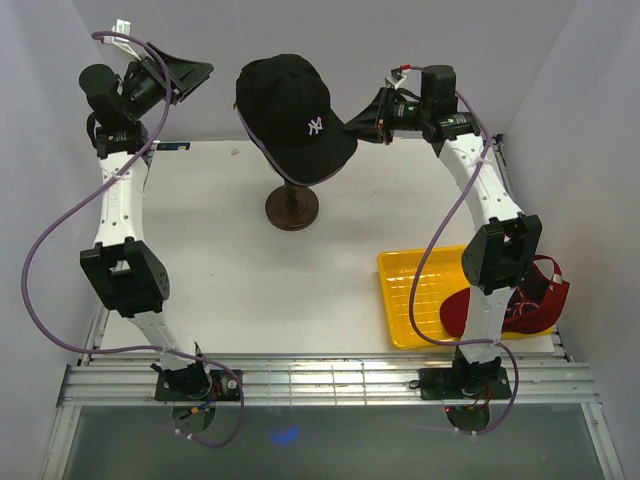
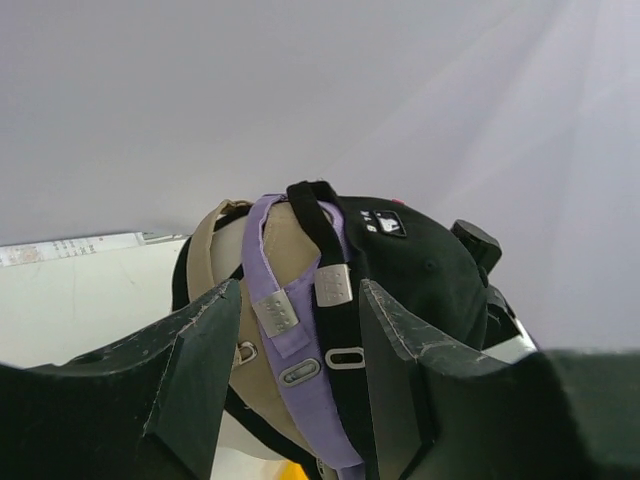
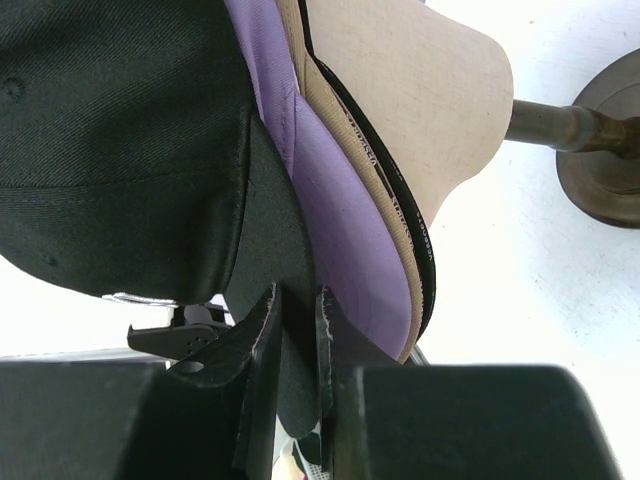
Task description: Stack the hats
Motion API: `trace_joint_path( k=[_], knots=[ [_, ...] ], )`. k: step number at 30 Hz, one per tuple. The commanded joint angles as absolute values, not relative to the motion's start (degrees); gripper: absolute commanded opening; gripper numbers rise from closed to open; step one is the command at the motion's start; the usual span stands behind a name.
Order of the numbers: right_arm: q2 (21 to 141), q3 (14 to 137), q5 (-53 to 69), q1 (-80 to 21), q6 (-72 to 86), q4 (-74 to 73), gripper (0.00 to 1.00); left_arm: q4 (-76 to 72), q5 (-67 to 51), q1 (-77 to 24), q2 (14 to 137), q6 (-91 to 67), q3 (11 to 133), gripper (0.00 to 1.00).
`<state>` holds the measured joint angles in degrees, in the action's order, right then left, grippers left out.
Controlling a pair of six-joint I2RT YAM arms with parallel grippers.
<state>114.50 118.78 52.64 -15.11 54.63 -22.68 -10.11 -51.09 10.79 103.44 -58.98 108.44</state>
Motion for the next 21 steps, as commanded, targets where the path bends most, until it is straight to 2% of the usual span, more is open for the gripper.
trace_joint_path(
  k=[1, 10, 14, 21],
  knots=[
    [119.00, 117.86, 42.80, -14.68, 46.93, -31.90, 0.10, -12.74, -55.72, 9.93, 103.88, -58.27, 111.36, 0.61],
    [118.92, 117.86, 42.54, -14.59, 46.58, -32.52, 0.11, -10.90, -55.20, 6.86, 106.96, -56.69, 115.31, 0.61],
    [118.83, 117.86, 42.54, -14.50, 46.58, -32.52, 0.11, -3.18, -52.39, 4.49, 109.94, -51.78, 121.98, 0.61],
    [118.92, 117.77, 42.45, -14.50, 46.58, -32.52, 0.10, -2.02, -51.59, 3.96, 109.95, -50.45, 120.85, 0.58]
  ],
)
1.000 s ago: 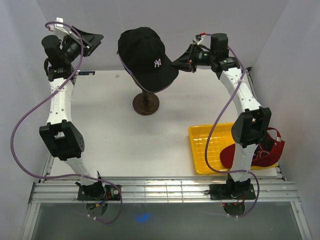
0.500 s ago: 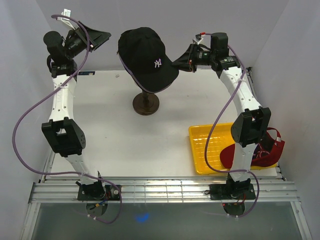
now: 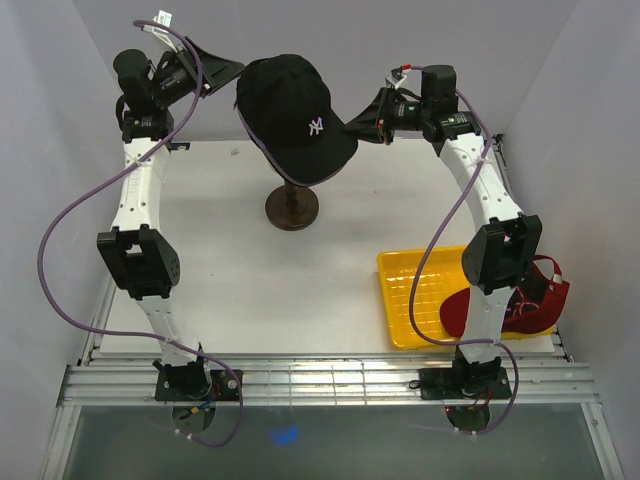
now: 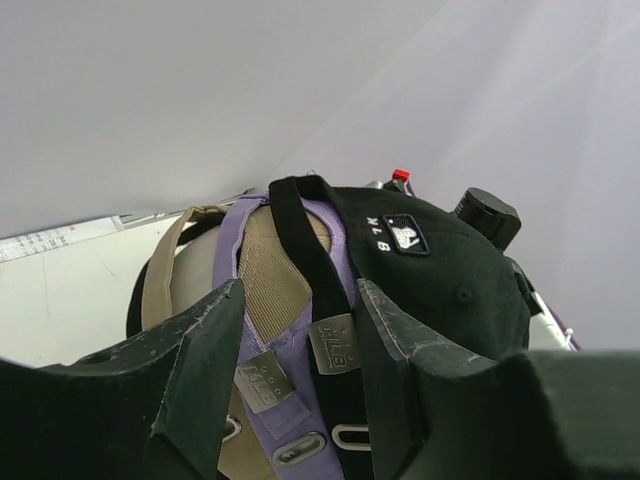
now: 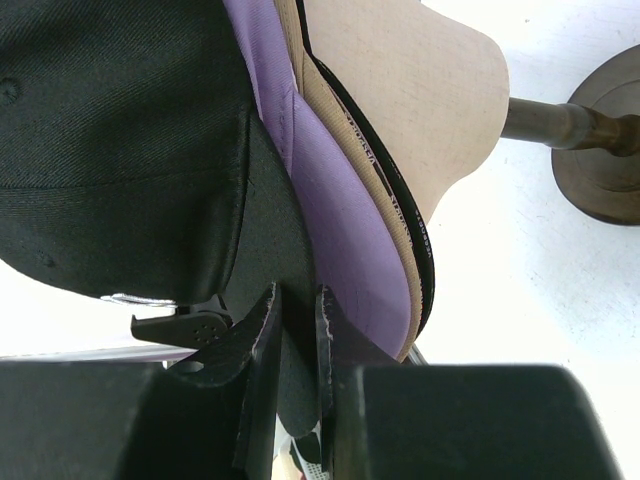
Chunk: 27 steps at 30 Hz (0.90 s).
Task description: Stack the hats
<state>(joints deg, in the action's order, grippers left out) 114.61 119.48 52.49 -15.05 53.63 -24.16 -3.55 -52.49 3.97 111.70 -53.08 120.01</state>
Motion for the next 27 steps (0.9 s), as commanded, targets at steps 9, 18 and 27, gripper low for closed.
trace_joint_path(
  k=[9, 18, 27],
  knots=[
    [119.09, 117.42, 42.10, -14.50, 46.32, -32.52, 0.11, -2.46, -53.96, 3.43, 108.90, -48.25, 117.60, 0.51],
    [118.92, 117.16, 42.01, -14.59, 46.32, -32.61, 0.11, -0.35, -55.55, 2.46, 109.16, -45.00, 118.83, 0.52],
    [118.74, 117.16, 41.92, -14.59, 46.23, -32.69, 0.11, -2.11, -56.86, 2.29, 107.93, -45.35, 119.35, 0.56]
  ],
)
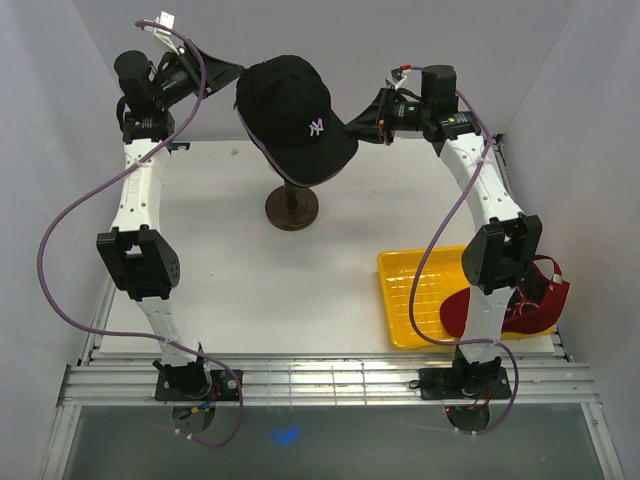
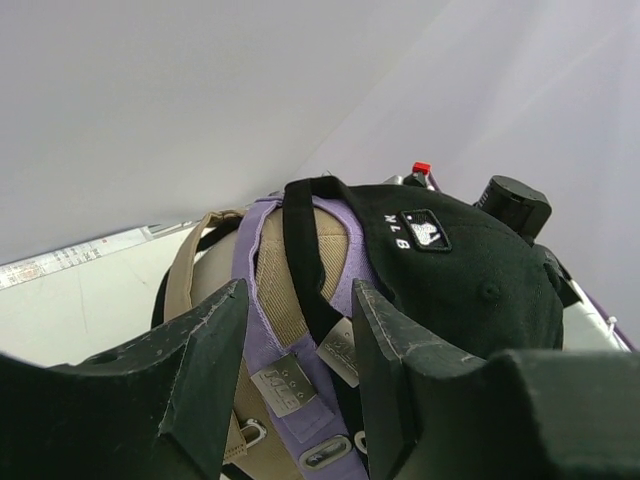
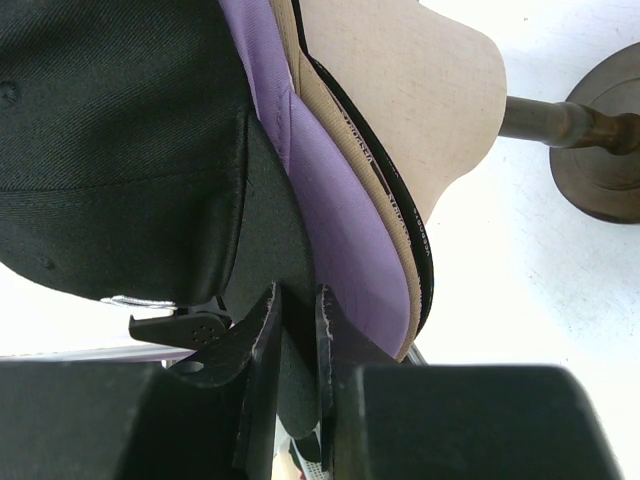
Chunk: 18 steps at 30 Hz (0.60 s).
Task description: Stack the hats
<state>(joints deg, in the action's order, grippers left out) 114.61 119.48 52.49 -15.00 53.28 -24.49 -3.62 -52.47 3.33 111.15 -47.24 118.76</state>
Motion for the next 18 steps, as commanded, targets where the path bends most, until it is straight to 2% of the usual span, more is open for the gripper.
trace_joint_path(
  k=[1, 8, 18],
  knots=[
    [118.74, 117.25, 41.92, -14.59, 46.23, -32.70, 0.11, -1.94, -56.95, 2.29, 107.93, -45.18, 119.36, 0.56],
    [118.92, 117.33, 41.92, -14.59, 46.32, -32.70, 0.10, -0.79, -58.71, 1.76, 107.40, -42.54, 118.74, 0.55],
    [118.83, 117.33, 41.92, -14.59, 46.14, -32.96, 0.10, -2.46, -54.84, 1.76, 104.33, -42.10, 116.98, 0.56]
  ],
)
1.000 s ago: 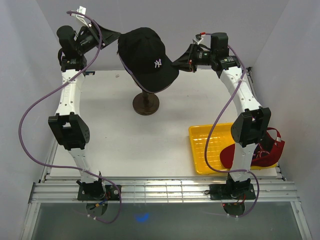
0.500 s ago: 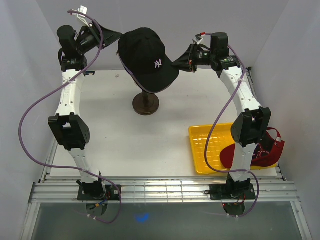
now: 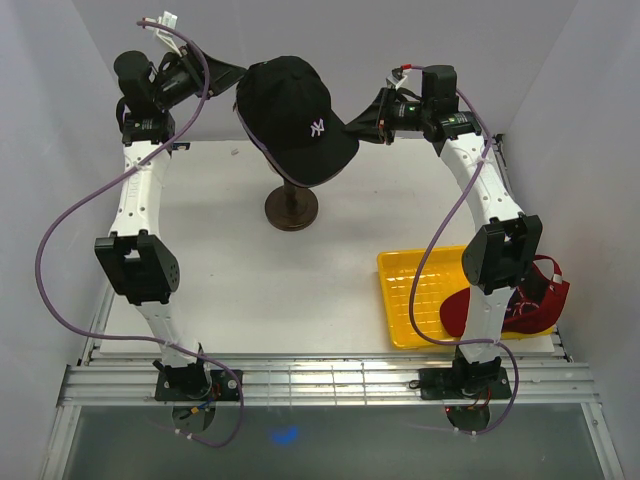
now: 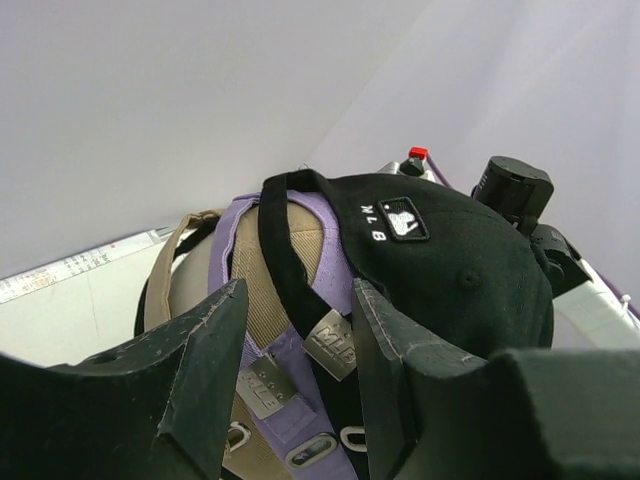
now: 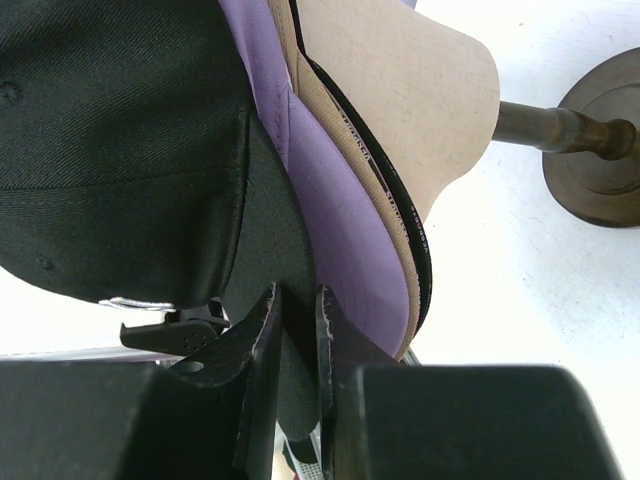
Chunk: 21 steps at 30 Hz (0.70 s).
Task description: Stack the hats
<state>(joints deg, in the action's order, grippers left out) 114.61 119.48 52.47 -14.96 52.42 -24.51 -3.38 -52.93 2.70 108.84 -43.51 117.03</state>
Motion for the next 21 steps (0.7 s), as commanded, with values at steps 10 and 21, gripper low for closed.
trace_joint_path(
  k=[10, 21],
  knots=[
    [118.92, 117.33, 41.92, -14.59, 46.14, -32.87, 0.10, -6.32, -53.53, 3.34, 102.04, -45.17, 113.82, 0.56],
    [119.09, 117.42, 41.92, -14.59, 46.32, -32.61, 0.10, -9.23, -56.42, 4.48, 101.95, -47.63, 113.38, 0.58]
  ],
)
